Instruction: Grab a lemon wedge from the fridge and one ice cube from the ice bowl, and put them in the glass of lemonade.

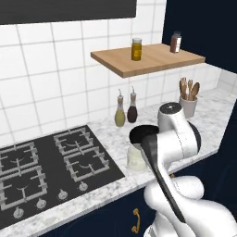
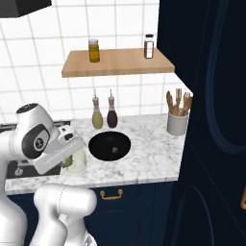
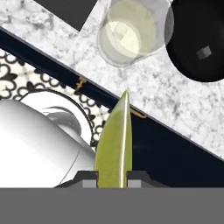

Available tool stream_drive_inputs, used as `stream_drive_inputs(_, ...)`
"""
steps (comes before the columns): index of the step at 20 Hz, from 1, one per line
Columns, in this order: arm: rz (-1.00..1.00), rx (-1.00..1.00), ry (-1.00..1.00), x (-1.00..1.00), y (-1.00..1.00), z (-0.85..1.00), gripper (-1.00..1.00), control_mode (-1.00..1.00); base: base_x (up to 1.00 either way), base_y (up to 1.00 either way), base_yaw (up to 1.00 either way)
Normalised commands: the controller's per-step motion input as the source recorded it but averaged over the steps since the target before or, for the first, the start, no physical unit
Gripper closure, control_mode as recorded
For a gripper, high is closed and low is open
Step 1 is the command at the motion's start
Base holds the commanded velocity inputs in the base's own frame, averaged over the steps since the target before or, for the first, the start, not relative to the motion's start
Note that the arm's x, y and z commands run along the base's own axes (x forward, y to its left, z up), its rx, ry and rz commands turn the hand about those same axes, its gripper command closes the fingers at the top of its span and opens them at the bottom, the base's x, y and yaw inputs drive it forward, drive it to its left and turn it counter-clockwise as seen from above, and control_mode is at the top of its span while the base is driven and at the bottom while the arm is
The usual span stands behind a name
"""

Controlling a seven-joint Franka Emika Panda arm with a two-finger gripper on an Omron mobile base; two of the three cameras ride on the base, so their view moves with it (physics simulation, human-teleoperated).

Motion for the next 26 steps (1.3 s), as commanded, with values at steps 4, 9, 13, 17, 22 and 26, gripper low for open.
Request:
stream_drive_inputs(4,0.08,-0.38,0.28,0.25,0.38,0.07,1.0,-1.0,0.0,0.0,0.0)
stream_drive_inputs(9,0.07,-0.38,0.29,0.4,0.3,0.37,1.0,-1.0,0.0,0.0,0.0)
stream_drive_inputs(13,0.12,-0.36,0.3,0.44,0.15,0.12,1.0,-1.0,0.0,0.0,0.0)
stream_drive_inputs(17,0.15,-0.36,0.36,0.62,0.16,-0.01,1.0,-1.0,0.0,0.0,0.0)
stream_drive_inputs(22,0.23,-0.31,0.33,0.65,0.22,-0.21,1.0,-1.0,0.0,0.0,0.0)
stream_drive_inputs(26,0.35,-0.18,0.36,0.46,0.19,-0.02,1.0,-1.0,0.0,0.0,0.0)
